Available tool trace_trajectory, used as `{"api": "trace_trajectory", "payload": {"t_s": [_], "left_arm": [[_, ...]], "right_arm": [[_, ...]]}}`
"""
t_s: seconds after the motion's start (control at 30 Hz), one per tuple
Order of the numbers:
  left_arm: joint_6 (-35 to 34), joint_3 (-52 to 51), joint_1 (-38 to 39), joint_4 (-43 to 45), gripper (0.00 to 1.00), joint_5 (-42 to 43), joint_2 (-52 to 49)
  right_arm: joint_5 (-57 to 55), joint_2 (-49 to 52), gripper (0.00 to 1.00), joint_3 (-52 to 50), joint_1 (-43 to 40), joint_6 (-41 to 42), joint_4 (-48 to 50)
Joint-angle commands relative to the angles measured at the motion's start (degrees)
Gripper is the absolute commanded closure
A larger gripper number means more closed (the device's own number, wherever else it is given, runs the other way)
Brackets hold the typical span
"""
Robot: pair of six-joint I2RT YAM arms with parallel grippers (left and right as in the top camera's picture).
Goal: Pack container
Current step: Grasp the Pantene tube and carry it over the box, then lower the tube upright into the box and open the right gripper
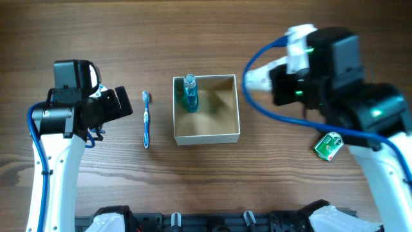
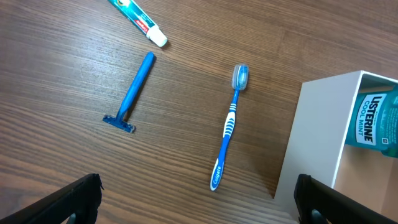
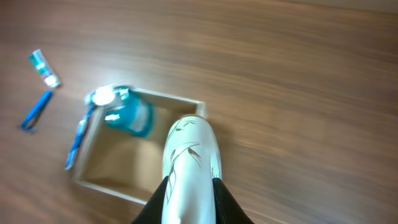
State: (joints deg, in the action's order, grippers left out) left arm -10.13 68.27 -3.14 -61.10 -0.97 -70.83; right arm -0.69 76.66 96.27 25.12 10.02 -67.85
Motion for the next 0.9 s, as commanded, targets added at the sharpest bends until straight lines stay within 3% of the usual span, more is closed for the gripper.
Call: {"api": "trace_trajectory", "payload": {"t_s": [0.0, 0.37, 0.87], "left_arm": [[0.7, 1.11, -0.39, -0.02, 0.0, 1.14, -0.22], [0.7, 1.11, -0.42, -0.02, 0.0, 1.14, -0.22], [0.7, 1.11, -0.42, -0.02, 0.0, 1.16, -0.22]], "right_arm": [[-3.34, 5.18, 0.96, 1.62, 4.96, 6.58, 0.96], [-3.15, 19.56, 0.96, 5.42, 8.09, 11.39, 2.47], [-9.49, 31.28, 0.96, 5.53, 8.02, 17.16, 7.67]]}}
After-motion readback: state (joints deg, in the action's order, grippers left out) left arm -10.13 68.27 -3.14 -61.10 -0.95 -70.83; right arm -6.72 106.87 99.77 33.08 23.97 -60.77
